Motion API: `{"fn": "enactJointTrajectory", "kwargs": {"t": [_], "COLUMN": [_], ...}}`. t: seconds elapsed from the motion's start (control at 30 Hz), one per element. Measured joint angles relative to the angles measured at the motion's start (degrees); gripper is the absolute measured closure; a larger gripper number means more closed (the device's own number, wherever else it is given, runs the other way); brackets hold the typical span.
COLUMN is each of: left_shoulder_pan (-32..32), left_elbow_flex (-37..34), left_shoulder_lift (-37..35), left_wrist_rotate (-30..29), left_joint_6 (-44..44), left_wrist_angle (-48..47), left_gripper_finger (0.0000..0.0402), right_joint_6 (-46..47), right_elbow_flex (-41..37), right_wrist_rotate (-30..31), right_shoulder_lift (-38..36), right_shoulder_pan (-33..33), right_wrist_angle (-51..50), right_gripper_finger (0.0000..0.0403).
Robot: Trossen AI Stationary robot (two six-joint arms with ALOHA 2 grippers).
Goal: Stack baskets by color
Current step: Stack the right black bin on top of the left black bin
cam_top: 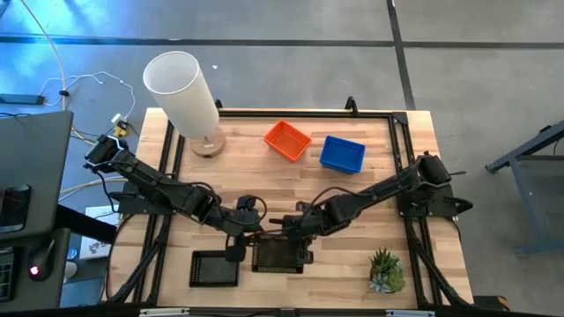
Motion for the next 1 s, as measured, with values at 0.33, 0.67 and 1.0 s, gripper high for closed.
{"fn": "enactJointTrajectory", "kwargs": {"t": [0.33, 0.67, 1.0], "left_shoulder_pan": [2.12, 3.40, 3.40], "left_elbow_flex": [0.00, 0.00, 0.00], "left_shoulder_lift": [2.25, 2.25, 2.25], "left_wrist_rotate": [0.06, 3.61, 3.57], "left_joint_6": [1.43, 1.10, -0.61], "left_wrist_angle": [0.05, -1.78, -3.27], "left_gripper_finger": [0.0259, 0.0259, 0.0272], "right_joint_6": [-3.04, -2.04, -0.31], "right_elbow_flex": [0.59, 0.59, 0.59], "right_wrist_rotate": [-1.18, -0.89, -1.64], "right_shoulder_lift": [0.00, 0.00, 0.00], "right_shoulder_pan": [-1.07, -1.16, -1.90], "right_wrist_angle": [0.33, 0.85, 4.06], "right_gripper_finger": [0.0403, 0.0403, 0.0403]}}
